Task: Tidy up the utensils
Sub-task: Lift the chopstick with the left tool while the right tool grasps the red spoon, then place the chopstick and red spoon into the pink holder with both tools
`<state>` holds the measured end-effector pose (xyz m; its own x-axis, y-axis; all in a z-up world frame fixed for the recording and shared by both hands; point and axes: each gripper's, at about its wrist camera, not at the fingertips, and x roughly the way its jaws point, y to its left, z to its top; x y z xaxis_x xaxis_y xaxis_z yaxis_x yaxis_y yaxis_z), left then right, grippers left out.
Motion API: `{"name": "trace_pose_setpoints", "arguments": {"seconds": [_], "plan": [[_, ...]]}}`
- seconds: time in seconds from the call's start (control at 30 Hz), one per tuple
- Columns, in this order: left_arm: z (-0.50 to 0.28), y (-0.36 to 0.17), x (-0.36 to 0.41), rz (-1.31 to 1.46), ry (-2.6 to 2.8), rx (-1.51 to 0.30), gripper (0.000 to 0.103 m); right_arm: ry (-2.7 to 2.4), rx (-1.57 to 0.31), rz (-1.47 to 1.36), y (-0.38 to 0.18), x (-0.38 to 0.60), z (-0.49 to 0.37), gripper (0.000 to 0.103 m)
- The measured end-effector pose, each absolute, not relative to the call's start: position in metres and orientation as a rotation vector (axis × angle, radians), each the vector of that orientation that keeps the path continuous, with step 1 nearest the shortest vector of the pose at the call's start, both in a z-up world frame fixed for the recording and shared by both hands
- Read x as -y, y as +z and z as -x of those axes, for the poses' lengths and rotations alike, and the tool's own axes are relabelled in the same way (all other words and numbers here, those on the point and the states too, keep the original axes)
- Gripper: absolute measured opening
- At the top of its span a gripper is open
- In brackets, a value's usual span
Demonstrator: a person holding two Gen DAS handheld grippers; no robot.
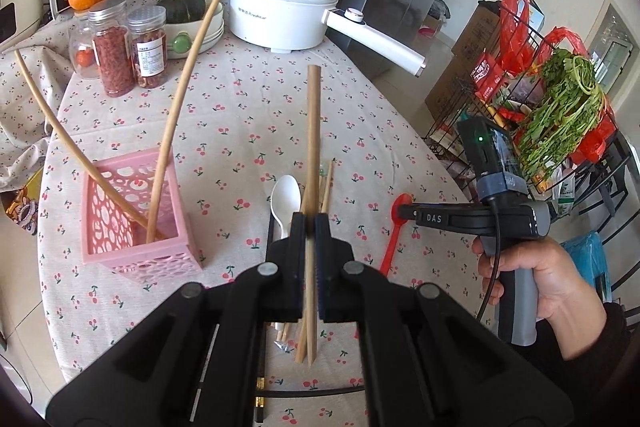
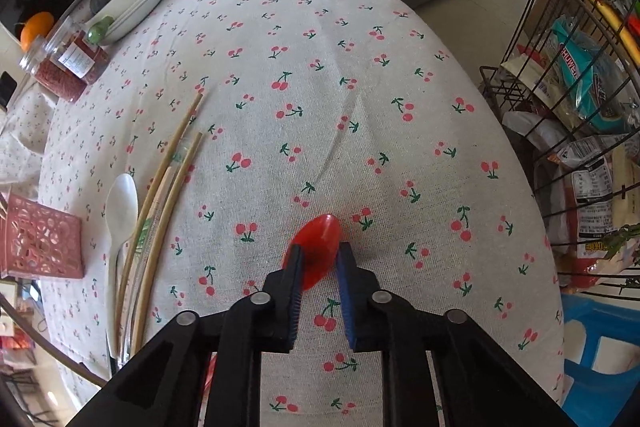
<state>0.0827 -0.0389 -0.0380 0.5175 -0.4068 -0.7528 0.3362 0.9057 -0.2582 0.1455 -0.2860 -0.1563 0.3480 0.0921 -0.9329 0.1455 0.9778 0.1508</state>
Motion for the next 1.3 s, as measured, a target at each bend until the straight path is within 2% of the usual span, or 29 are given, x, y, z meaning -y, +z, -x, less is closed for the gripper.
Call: {"name": "trace_pose_setpoints", "arguments": {"seconds": [0.17,0.33,0.93,1.3], "plan": [[-0.08,-0.032,0.031,0.101,-0.429,-0.893,0.005,0.052,-1.168,-0.258,-0.152,0.29,-0.144,0.005],[-0.078,-0.021,0.02,0.126,-0.411,-0.845,0.005,0.095,-1.076,-0.23,-0.133,0.283,-0.137,0.003],[-0.054,0.045,-0.031,0.239,-0.361,-0.55,0.005,0.252,-0.496,-0.17,-0.002,0.233,-0.069,0.002],[-0.049,0.058,-0.066,0.211,-0.211,-0.471,0.005,0.325,-0.407,-0.239,0.026,0.208,-0.066,0.002]]}}
